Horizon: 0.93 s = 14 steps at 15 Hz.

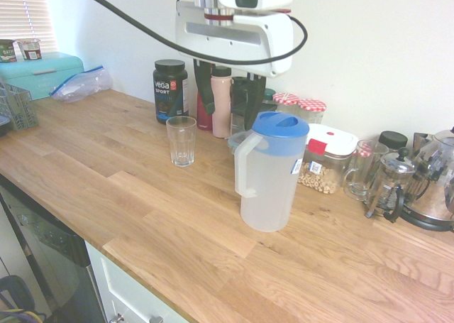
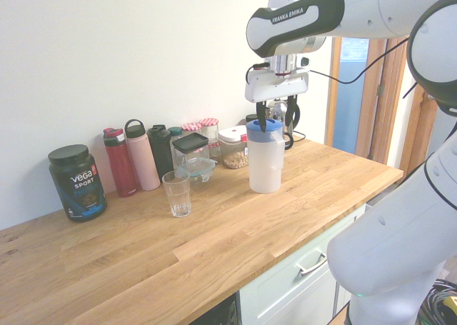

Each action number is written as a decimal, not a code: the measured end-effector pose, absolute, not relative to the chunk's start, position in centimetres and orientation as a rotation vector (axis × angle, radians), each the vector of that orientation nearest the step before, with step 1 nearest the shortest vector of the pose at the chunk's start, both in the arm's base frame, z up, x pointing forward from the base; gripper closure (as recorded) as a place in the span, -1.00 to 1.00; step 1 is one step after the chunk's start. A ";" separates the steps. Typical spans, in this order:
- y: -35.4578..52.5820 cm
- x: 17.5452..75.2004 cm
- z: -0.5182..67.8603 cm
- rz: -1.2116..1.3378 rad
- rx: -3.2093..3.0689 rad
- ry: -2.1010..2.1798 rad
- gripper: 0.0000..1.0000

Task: Pour me some water

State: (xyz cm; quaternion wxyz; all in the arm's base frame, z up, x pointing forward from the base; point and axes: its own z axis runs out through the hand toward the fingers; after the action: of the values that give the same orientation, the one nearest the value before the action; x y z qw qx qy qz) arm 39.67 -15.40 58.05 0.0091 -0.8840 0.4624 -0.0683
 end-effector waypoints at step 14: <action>-18.4 43.1 50.0 -0.219 -2.796 1.379 1.00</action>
State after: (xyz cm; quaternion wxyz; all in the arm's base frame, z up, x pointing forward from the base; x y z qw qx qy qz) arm 43.13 -18.36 50.00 0.0079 -0.8946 0.4412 -0.0701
